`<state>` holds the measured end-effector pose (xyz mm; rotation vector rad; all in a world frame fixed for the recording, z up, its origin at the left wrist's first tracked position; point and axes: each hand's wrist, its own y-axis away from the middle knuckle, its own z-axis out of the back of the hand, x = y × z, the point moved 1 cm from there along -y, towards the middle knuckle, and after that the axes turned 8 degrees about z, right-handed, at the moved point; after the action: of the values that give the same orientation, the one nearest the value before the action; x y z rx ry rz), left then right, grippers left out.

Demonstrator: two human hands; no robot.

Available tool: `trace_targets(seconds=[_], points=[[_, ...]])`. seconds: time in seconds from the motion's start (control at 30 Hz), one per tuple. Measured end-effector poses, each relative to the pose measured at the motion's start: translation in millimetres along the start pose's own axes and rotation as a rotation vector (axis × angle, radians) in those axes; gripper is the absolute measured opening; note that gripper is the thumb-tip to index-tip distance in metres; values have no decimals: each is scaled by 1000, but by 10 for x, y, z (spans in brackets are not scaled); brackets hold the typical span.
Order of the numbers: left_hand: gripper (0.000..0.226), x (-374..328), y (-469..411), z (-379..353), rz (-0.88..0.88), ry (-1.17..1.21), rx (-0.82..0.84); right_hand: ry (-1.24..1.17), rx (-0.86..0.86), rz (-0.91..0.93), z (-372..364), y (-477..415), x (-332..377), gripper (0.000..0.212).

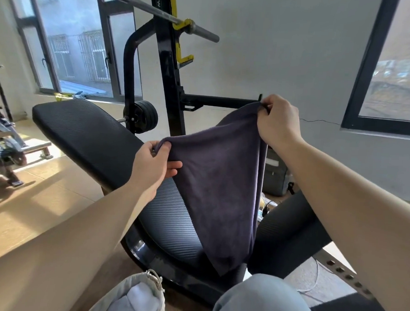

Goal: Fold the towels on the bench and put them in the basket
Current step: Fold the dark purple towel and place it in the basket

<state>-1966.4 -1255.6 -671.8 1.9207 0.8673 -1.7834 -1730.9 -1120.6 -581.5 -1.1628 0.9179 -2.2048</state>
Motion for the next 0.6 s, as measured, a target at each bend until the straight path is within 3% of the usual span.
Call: trace_targets(seconds=[0.6], points=[[5, -563, -233, 280, -106, 76, -106, -75, -12, 115, -268, -444, 526, 26]])
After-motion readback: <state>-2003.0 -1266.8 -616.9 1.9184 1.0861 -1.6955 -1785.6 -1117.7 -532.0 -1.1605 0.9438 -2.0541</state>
